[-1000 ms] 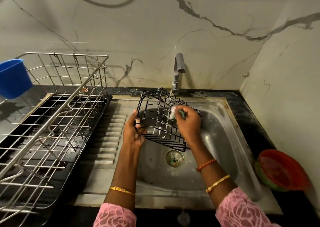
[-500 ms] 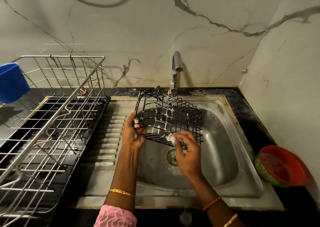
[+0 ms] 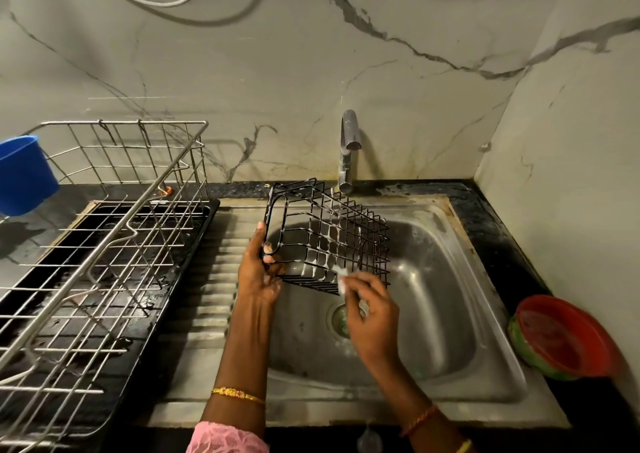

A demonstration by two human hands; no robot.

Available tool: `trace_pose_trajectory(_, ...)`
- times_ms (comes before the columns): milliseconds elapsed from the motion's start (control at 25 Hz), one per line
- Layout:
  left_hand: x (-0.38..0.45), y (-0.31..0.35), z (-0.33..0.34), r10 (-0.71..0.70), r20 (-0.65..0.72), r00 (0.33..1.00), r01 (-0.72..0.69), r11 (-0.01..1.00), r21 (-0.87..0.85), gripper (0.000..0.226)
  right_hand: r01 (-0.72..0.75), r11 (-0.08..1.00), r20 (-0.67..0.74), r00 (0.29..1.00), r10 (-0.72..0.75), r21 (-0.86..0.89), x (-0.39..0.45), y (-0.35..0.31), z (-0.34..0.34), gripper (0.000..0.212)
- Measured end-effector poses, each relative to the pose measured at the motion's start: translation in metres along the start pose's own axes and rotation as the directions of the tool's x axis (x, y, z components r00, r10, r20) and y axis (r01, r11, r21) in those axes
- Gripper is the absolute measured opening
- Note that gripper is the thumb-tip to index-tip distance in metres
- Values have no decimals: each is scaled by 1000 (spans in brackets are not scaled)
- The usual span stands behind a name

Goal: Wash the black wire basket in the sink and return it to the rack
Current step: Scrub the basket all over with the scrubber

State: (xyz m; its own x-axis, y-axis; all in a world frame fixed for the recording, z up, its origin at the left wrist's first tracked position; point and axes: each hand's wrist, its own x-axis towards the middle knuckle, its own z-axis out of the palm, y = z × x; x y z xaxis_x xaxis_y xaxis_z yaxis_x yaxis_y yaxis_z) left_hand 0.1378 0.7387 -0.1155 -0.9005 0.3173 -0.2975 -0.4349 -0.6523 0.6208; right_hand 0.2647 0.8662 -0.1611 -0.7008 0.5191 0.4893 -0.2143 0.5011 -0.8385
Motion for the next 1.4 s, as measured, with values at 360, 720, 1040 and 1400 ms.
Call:
trace_pose_trajectory(360, -7, -1, 1, 3, 26, 1000, -5, 996, 91, 46, -83, 996, -79, 994, 80, -23, 115, -11, 13, 17)
trace_pose_trajectory(720, 2, -10, -7, -30, 9, 1000, 29, 995, 99, 41, -16, 1000, -81, 997, 16, -5, 23, 0, 7, 31)
trace_pose_trajectory(1040, -8, -3, 3, -25, -29, 999, 29, 989, 142, 42, -6, 995, -158, 987, -10, -99, 112, 4, 7, 24)
trace_pose_trajectory(1400, 0, -7, -9, -22, 6, 1000, 21, 993, 120, 32, -94, 995, -122, 988, 96, 21, 34, 12, 2, 29)
